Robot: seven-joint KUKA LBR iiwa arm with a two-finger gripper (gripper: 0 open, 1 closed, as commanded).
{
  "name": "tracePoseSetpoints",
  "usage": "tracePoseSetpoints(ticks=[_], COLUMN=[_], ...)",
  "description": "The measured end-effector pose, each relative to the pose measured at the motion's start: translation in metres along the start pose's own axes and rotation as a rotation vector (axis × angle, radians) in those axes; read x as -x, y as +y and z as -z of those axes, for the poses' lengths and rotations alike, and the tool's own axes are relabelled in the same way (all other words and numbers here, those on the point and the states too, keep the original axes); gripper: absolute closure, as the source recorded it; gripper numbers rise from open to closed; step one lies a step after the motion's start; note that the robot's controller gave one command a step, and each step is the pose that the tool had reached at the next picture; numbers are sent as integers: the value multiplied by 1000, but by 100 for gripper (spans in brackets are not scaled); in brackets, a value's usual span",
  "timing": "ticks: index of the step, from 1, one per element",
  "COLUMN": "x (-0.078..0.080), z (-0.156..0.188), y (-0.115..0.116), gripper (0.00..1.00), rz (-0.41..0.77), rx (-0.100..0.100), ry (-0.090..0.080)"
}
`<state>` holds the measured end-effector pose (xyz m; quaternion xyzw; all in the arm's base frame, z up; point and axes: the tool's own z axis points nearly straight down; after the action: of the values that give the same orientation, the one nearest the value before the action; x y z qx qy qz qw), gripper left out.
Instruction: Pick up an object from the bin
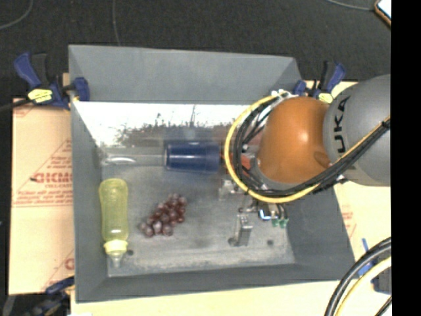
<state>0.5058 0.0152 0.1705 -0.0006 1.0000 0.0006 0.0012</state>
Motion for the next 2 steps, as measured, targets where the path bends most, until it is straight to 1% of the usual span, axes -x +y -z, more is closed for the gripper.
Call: tracePoseSetpoints(ticks=[2], x=[0], z=[0], y=[0], gripper=[0], rz=[0], rx=[0], ry=[0])
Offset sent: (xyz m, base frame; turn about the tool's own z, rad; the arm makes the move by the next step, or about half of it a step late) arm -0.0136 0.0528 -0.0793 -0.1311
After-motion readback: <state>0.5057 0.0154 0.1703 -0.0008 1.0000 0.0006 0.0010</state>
